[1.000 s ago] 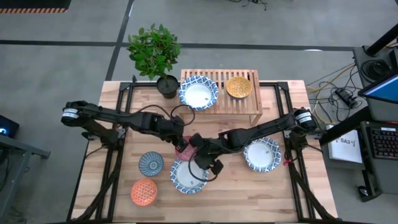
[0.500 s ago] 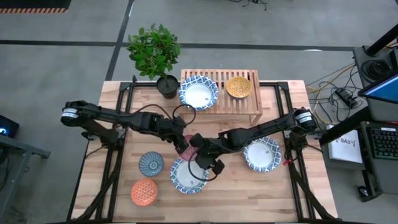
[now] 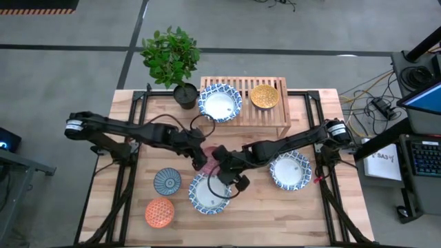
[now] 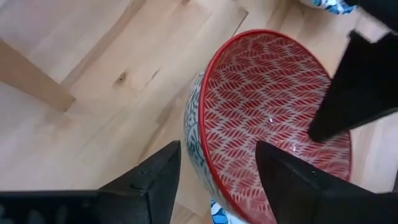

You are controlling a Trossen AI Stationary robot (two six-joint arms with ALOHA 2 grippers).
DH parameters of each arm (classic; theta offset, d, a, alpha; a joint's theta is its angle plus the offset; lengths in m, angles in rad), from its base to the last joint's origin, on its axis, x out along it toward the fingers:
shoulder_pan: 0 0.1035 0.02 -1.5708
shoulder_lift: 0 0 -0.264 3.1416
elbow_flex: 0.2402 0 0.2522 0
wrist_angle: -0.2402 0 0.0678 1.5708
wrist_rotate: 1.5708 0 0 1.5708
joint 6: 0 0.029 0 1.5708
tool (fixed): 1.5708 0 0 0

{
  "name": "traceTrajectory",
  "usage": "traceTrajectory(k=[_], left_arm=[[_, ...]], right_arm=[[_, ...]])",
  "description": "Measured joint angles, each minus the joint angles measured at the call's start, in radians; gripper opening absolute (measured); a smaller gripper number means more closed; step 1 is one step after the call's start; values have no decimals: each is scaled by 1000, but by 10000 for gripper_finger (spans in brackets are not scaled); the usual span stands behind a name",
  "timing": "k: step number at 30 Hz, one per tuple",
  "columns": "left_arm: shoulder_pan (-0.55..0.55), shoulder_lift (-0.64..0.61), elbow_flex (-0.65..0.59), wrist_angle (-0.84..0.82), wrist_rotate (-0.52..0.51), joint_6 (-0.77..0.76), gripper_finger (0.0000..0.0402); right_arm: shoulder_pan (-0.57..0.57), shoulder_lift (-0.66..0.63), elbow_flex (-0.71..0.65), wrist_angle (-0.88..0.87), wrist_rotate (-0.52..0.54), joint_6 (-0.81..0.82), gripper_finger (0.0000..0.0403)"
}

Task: Place and stack bowls onto a shelf
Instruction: Stack the red pattern bowl on top of the yellow bowl on the shelf

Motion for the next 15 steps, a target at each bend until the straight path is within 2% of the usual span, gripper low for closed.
traceTrajectory(k=[9, 15], left_arm=[[-3, -97, 0, -1, -72, 100, 194], [-66, -178, 0, 1, -272, 200, 194]], right_arm=[[1, -47, 0, -61, -7, 43, 12], [2, -157, 0, -146, 11, 109, 12]])
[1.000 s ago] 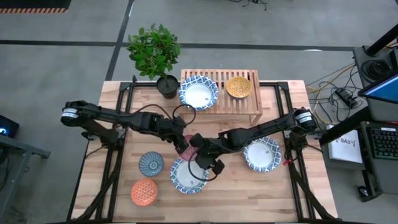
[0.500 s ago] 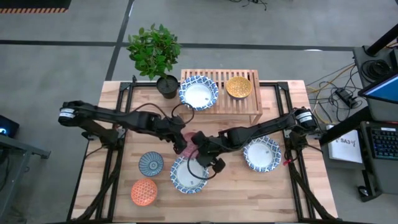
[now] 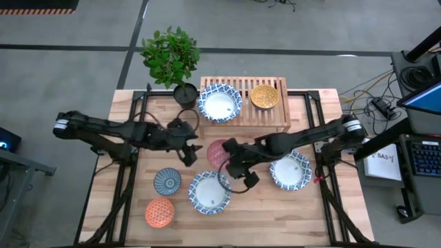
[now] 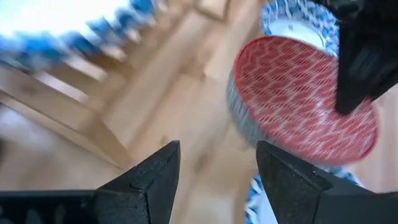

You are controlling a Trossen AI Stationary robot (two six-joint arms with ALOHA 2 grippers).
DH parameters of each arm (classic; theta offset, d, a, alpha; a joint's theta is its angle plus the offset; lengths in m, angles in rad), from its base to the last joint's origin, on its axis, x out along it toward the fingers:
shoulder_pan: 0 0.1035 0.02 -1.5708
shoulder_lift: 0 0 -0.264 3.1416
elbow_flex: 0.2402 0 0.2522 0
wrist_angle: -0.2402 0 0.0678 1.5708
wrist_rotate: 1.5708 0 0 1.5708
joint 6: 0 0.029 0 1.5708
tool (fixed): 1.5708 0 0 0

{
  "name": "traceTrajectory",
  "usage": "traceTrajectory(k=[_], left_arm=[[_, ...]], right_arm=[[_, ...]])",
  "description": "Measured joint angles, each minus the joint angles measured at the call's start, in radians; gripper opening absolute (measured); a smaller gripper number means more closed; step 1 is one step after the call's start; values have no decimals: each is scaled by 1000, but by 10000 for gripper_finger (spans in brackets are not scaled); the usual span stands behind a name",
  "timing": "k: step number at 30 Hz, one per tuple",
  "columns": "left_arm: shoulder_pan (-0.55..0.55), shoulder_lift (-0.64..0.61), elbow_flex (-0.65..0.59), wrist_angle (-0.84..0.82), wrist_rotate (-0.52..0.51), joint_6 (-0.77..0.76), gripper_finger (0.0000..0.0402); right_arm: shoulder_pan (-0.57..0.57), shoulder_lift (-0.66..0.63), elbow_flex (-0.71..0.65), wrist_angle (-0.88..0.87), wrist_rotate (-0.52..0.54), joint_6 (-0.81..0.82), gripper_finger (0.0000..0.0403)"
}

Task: Place and stack bowls onto a shelf
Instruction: Stack the red pattern bowl on top of the yellow bowl on the shelf

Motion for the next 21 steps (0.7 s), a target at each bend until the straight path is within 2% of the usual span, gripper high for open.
traceTrajectory(k=[5, 10, 14, 18, 21], left_arm=[[-91, -44, -2, 26, -222, 62, 194], [-177, -48, -2, 24, -418, 81, 194], [-206, -34, -4, 10, -451, 75, 195], [-209, -10, -5, 9, -451, 66, 195], [-209, 12, -5, 9, -451, 65, 195]], right_arm=[[-2, -124, 0, -57, 113, 41, 12], [-43, -245, 0, -106, 298, 56, 12], [-153, -316, 0, -175, 357, 112, 12], [-303, -357, 0, -245, 352, 170, 12], [-419, -364, 0, -299, 302, 204, 12]])
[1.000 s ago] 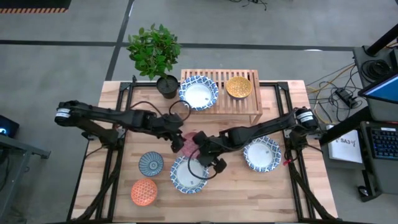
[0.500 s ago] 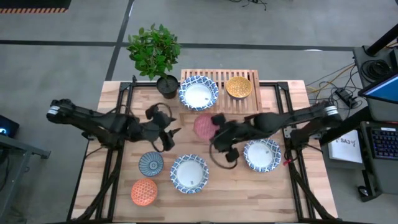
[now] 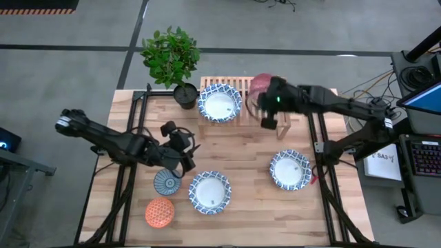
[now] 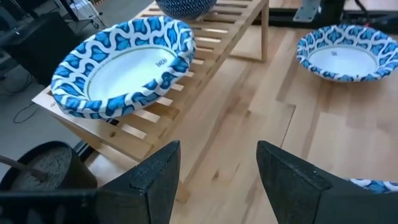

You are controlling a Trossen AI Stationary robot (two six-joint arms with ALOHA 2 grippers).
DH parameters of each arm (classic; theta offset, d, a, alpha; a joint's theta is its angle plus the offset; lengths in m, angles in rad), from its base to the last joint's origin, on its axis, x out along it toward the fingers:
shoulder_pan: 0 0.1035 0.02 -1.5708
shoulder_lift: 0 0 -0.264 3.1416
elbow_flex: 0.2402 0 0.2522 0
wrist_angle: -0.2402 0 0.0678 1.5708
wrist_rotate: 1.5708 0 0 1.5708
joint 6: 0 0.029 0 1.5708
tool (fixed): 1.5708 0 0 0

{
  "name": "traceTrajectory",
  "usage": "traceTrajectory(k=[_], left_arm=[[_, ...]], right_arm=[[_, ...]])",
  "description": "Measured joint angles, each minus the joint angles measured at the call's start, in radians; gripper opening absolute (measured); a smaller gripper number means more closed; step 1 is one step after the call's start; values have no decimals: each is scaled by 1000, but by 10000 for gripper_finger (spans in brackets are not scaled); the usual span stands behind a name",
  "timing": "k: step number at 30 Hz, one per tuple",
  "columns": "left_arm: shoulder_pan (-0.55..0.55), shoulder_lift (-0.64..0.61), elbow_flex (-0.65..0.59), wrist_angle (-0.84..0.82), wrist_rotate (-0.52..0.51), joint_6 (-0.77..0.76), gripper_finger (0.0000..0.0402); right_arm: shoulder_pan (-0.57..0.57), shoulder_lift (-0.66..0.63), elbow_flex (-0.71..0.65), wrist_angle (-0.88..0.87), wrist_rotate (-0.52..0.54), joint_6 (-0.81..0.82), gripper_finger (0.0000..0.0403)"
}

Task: Place and stack bowls onto a shelf
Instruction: Stack the red pattern bowl on top of the yellow bowl on the shelf

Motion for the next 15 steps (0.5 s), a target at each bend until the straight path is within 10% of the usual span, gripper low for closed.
traceTrajectory(k=[15], left_arm=[[0, 54, 0, -35, 0, -50, 194]], right_arm=[[-172, 12, -26, -15, -222, 22, 13]])
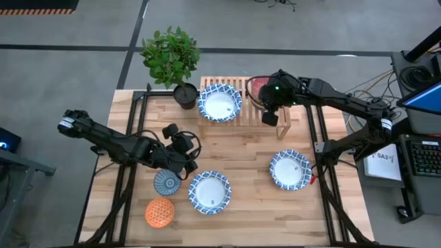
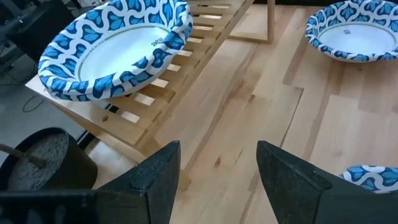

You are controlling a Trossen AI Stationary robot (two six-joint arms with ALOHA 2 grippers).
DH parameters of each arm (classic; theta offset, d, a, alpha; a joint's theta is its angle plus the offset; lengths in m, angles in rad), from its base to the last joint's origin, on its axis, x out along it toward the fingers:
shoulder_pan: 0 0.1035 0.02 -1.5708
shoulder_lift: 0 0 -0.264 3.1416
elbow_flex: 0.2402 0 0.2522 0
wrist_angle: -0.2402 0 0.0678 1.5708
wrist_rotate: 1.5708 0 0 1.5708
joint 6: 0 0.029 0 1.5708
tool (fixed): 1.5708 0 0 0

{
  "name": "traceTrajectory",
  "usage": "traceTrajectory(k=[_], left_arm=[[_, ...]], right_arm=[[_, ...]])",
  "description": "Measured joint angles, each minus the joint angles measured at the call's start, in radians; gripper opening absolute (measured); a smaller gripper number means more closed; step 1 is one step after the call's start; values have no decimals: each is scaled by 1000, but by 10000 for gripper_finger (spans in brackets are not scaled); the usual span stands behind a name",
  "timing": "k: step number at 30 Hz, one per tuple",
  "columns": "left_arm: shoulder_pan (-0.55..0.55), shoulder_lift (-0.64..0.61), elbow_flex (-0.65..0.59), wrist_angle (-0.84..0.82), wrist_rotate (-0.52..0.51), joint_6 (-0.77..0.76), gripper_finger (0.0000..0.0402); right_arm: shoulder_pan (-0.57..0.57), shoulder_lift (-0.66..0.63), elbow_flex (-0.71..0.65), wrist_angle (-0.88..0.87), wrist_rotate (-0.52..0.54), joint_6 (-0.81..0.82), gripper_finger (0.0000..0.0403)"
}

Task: Place and stack bowls onto a shelf
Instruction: Stack the red pattern bowl on top of the yellow bowl on the shelf

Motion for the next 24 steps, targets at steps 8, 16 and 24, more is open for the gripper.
traceTrajectory(k=[8, 16, 24], left_arm=[[0, 0, 0, -3, 0, -8, 194], [0, 0, 0, -25, 1, -39, 194], [0, 0, 0, -23, 3, -45, 194]], right_arm=[[1, 54, 0, 0, -4, 7, 13], [1, 88, 0, 5, 4, 4, 21], [1, 85, 0, -1, 6, 18, 78]])
